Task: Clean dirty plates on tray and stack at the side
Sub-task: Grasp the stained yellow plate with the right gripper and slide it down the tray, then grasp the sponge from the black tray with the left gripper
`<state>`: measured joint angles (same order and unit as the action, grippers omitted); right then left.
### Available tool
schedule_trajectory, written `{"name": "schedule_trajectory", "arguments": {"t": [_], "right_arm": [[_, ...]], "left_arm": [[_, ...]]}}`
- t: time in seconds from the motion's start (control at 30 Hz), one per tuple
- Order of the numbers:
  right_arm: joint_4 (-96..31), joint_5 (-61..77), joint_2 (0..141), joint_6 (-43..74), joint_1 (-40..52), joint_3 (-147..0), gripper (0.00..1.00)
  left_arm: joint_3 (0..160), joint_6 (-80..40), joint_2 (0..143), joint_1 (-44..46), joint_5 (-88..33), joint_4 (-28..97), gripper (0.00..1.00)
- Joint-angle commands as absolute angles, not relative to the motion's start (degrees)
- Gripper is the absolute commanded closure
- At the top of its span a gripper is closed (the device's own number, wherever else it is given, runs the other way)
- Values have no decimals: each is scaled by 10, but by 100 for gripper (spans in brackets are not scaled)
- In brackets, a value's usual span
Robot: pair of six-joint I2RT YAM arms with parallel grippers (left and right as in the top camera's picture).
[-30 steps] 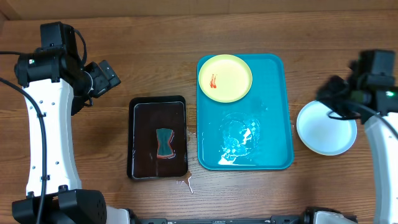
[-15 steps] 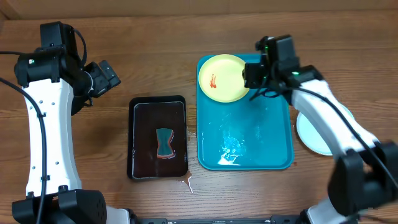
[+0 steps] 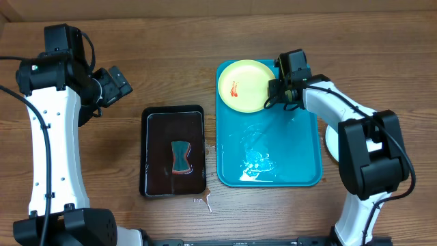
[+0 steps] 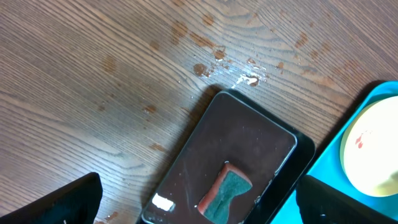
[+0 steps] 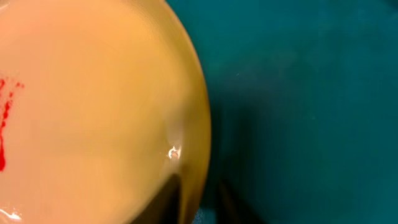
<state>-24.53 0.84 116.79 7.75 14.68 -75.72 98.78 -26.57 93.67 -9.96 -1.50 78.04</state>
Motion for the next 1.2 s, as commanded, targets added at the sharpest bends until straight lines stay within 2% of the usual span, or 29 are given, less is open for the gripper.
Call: {"name": "schedule_trajectory", "arguments": {"t": [0.0, 0.17, 0.33, 0.5, 0.7, 0.8, 1.0, 1.1, 1.13, 1.17], "right_arm": [[-250, 16, 1167, 77, 148, -762, 96], [-293, 15, 1107, 78, 144, -763, 96], [-358, -9, 993, 134, 138, -763, 96], [-472, -10, 886, 190, 137, -762, 96], [-615, -10, 872, 237, 139, -741, 96], [-597, -10, 877, 255, 139, -675, 96], [-414, 36, 878, 263, 139, -514, 96], [-364, 31, 878, 262, 139, -487, 96], [-364, 31, 877, 248, 139, -490, 90], [-370, 31, 875, 232, 139, -495, 77]], "left_arm": [[995, -255, 935, -101, -11, 779, 0], [995, -255, 935, -101, -11, 779, 0], [995, -255, 935, -101, -11, 779, 0], [995, -255, 935, -101, -11, 779, 0], [995, -255, 935, -101, -11, 779, 0], [995, -255, 935, -101, -11, 779, 0], [995, -255, 935, -101, -11, 779, 0], [995, -257, 935, -101, -17, 780, 0], [995, -257, 935, -101, -22, 780, 0], [995, -257, 935, -101, -34, 783, 0]]}}
